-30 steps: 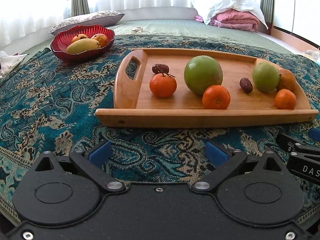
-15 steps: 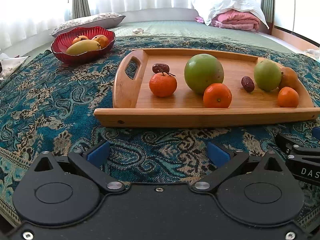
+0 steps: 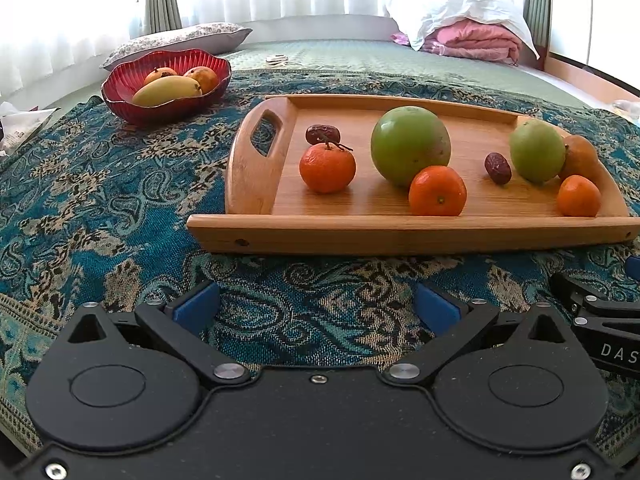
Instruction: Organize fruits
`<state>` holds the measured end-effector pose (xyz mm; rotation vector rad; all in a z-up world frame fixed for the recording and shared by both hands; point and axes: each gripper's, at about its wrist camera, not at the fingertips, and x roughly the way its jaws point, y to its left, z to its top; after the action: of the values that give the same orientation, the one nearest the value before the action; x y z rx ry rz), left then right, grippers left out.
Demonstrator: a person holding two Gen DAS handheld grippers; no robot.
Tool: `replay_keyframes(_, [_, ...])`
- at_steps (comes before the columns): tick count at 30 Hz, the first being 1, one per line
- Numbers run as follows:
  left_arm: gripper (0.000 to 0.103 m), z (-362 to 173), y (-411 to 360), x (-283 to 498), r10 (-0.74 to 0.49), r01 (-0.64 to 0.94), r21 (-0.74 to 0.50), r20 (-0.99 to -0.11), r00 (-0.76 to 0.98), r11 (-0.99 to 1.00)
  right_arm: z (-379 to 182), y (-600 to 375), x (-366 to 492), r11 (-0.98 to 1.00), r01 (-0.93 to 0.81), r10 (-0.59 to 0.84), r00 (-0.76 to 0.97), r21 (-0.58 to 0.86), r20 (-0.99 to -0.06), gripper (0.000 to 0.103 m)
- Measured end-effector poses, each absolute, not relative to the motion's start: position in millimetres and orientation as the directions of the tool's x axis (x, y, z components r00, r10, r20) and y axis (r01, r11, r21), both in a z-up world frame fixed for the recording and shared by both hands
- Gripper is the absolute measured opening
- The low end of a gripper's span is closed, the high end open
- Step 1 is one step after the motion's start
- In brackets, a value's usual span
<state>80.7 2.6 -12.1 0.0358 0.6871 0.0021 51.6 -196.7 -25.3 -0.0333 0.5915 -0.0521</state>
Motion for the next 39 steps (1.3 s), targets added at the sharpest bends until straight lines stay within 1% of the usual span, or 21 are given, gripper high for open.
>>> replay_keyframes(39, [0.103, -13.0, 1.9, 82.3, 0.014, 0.005, 0.028, -0.64, 0.768, 1.0, -25.4, -196.1, 51.0, 0.998, 0.039, -0.061, 0.831, -0.052, -0.554, 0.101])
